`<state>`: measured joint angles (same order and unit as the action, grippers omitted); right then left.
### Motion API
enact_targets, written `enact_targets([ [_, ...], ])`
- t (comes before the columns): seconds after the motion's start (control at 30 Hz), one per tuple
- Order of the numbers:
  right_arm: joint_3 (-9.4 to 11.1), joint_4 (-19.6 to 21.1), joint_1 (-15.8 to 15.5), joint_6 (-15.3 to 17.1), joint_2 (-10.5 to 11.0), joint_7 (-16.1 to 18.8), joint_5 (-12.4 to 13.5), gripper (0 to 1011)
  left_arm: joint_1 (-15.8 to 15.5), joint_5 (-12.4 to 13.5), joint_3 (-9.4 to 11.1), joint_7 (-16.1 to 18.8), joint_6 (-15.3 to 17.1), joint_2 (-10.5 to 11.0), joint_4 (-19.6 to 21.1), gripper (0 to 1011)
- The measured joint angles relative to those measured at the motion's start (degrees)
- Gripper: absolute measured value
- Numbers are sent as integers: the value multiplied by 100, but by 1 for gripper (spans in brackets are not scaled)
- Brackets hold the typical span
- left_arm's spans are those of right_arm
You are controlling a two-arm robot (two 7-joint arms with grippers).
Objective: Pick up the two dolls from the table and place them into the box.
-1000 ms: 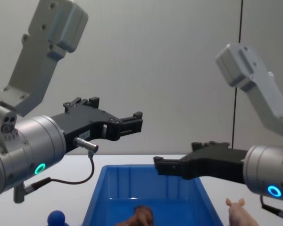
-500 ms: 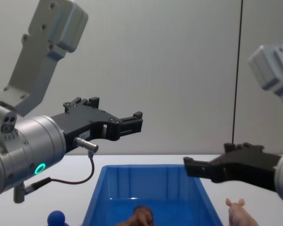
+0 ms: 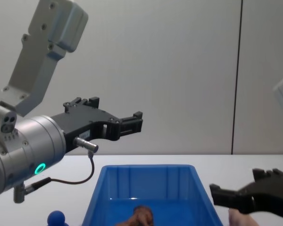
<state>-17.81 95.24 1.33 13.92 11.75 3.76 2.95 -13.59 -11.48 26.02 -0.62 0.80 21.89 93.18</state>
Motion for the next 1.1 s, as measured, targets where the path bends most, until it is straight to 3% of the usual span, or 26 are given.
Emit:
enact_targets([
  [0.73,19,-387,-82,20,-24,-76,34,995,0,0,0,0,0,0,0,1001],
  [1.0,34,-607,-16,-15,-84,21,180,830,0,0,0,0,0,0,0,1002],
  [1.1,41,-691,10,-16,-108,47,234,715,0,0,0,0,0,0,0,1001],
])
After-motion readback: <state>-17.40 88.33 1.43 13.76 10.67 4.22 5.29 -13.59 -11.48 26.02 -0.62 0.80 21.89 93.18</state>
